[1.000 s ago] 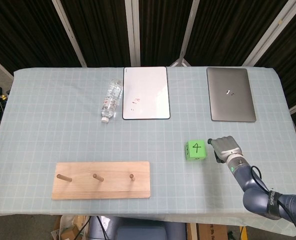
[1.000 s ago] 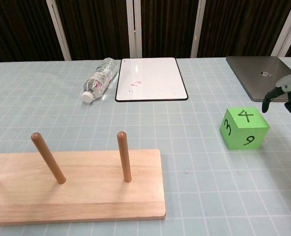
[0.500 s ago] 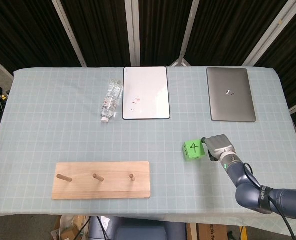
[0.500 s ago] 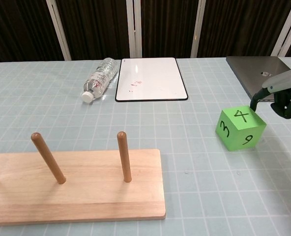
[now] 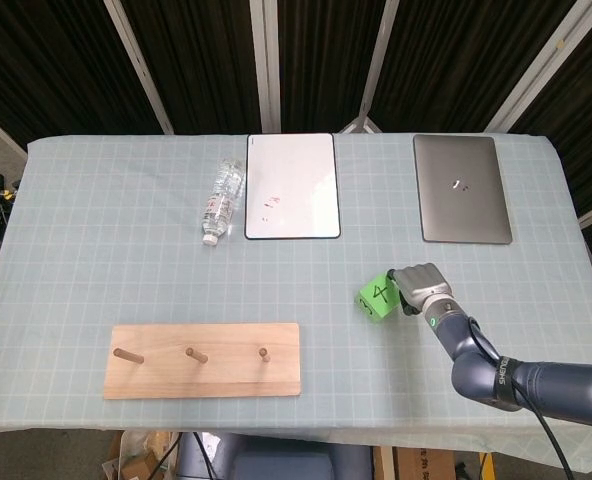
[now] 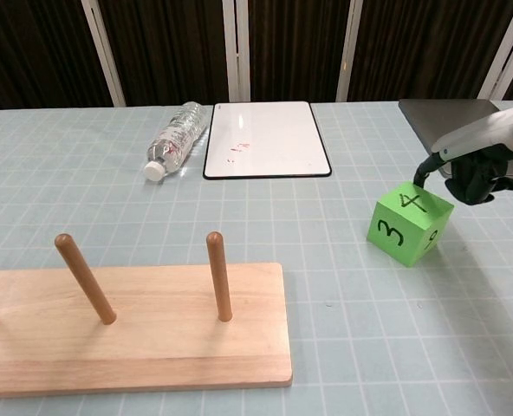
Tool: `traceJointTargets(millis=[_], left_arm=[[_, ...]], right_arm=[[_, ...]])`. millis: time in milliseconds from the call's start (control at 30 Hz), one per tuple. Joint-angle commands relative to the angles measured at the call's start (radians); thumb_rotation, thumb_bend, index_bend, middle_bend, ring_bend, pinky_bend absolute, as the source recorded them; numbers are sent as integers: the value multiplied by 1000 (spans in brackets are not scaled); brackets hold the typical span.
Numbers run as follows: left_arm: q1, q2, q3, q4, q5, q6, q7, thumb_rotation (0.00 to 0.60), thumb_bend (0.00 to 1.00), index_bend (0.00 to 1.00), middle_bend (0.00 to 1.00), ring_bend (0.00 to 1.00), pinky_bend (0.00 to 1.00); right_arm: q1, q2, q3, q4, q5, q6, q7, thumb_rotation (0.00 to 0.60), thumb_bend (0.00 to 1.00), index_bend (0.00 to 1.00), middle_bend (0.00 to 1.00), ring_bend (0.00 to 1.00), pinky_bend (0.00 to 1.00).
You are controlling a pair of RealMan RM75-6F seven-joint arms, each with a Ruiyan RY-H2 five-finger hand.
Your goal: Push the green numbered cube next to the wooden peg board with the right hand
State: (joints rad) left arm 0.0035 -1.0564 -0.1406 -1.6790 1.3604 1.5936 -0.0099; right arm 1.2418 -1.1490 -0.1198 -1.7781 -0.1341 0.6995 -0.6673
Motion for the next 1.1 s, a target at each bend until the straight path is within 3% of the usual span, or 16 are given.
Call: traceJointTargets(millis=[33,567,1100], left_arm=[[0,0,0,0,0,-1,2,600,307,104,0,0,0],[-6,-2,-2,-1,-9,-13,7,600,307,104,0,0,0],[-6,-3,-5,0,-15,-10,10,600,307,104,0,0,0]], right_arm=[[27,-23,-7,16,28,-7,-8,600,867,216,815,800,720],[150,-90,-14,-2,120,37,-47,600,868,226,815,800,720],[219,-86,-28,-77,171,86,-85,600,867,233,815,800,720]])
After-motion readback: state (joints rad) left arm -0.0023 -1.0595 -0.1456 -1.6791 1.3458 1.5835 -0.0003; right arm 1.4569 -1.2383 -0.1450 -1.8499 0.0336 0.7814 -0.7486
